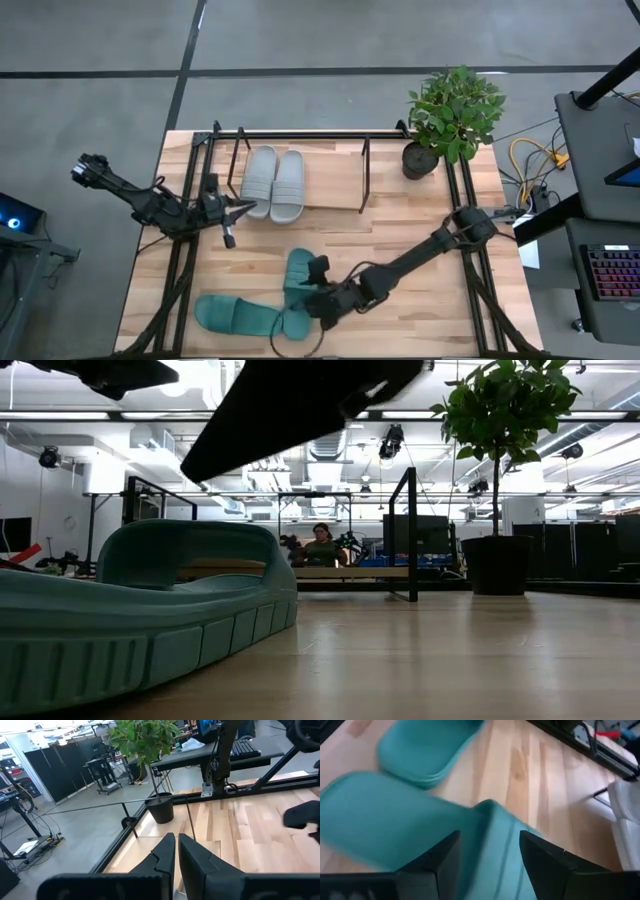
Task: Pick and place slides into the shelf
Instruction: Put the right green slide on the shelf
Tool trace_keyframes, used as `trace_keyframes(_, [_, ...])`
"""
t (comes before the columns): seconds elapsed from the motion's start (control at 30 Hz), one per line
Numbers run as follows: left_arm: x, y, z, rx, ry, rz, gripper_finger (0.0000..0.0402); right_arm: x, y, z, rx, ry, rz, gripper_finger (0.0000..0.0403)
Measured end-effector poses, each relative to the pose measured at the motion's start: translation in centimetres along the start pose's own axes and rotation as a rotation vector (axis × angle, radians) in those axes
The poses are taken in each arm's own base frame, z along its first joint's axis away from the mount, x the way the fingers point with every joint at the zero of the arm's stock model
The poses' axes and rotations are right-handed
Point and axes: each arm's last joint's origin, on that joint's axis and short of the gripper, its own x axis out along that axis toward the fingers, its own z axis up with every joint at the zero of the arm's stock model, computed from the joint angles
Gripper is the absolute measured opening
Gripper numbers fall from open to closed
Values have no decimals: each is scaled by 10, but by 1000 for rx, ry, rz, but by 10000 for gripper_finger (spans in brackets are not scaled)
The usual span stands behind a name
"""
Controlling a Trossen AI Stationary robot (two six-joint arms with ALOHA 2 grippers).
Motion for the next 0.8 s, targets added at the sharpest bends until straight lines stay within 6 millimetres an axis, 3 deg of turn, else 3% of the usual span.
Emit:
trace_keyframes(0.27, [6, -6, -1, 13, 10, 6, 8, 6, 18, -9, -138, 32, -61, 191])
trace_keyframes(0.6, [8, -9, 0, 15, 6, 11, 8, 21, 24, -22, -209, 81, -131, 192])
trace_keyframes(0.8, [8, -9, 0, 12, 5, 11, 8, 30, 23, -30, -249, 127, -268, 190])
